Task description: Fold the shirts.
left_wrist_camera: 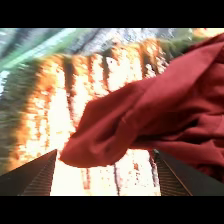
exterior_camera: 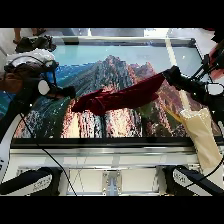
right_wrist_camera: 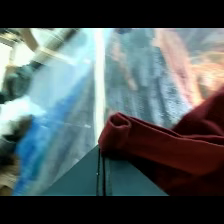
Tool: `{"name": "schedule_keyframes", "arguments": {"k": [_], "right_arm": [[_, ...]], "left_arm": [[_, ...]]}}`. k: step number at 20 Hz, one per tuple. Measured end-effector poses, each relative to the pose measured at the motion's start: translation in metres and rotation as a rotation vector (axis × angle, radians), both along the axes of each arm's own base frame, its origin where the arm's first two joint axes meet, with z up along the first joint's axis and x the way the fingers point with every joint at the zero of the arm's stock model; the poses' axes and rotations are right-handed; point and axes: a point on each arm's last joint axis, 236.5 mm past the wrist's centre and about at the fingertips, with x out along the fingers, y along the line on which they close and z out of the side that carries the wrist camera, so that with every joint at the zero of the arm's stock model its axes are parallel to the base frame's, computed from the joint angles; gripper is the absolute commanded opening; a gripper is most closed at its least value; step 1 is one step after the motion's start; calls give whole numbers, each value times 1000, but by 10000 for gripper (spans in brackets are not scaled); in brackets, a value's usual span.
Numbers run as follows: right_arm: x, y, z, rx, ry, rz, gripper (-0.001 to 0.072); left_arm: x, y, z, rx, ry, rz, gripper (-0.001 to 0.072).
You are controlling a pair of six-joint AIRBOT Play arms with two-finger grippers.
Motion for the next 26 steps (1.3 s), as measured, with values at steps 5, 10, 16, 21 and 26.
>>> {"name": "schedule_keyframes", "arguments": {"k": [5, 10, 16, 21, 26], "right_arm": [[-20, -12, -11, -110, 64, 18, 33], [-25, -15, -14, -131, 85, 24, 33], [-27, -13, -14, -126, 91, 27, 33], [-33, -12, 18, -160, 17, 38, 32], [-75, -21, 158, -331, -286, -9, 30]], "left_arm": [[-4, -32, -50, -55, 9, -177, 695], [7, -22, -71, 54, -38, -273, 683], [20, -15, -86, 118, -64, -306, 11], [53, -24, -16, 102, -194, -302, 10], [49, -8, 191, 155, -537, -250, 10]]}}
